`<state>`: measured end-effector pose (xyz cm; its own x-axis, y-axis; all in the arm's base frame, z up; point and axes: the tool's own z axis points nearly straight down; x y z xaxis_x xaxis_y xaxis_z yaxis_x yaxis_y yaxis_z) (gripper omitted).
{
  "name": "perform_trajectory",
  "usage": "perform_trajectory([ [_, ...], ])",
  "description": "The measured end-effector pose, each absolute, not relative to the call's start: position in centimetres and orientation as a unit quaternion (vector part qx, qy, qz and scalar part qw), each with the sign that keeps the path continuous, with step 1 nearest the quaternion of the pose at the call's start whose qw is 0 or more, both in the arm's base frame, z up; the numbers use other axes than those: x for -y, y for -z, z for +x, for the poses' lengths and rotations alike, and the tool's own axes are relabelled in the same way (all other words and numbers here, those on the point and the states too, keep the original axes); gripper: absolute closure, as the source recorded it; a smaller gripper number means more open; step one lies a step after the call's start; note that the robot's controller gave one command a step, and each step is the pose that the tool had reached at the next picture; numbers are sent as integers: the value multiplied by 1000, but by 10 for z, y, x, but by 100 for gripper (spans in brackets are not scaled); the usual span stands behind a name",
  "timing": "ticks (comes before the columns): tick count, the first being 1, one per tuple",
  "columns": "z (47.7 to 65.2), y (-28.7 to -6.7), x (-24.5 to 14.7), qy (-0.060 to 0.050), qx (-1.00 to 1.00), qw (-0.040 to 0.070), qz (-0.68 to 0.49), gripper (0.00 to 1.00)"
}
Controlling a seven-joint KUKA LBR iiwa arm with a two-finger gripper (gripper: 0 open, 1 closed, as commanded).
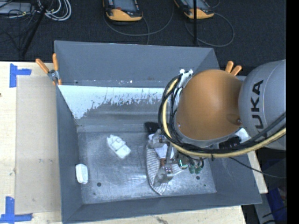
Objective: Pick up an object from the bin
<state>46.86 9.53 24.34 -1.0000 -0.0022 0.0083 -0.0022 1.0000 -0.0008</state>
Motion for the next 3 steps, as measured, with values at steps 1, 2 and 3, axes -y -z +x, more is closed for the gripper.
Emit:
perform_trajectory([
  [1, 470, -246, -95, 0, 1000, 1, -1, 0],
  [2, 476, -194, -85, 1, 1000, -2, 9, 0],
  [3, 485, -133, -78, 0, 1000, -1, 27, 0],
])
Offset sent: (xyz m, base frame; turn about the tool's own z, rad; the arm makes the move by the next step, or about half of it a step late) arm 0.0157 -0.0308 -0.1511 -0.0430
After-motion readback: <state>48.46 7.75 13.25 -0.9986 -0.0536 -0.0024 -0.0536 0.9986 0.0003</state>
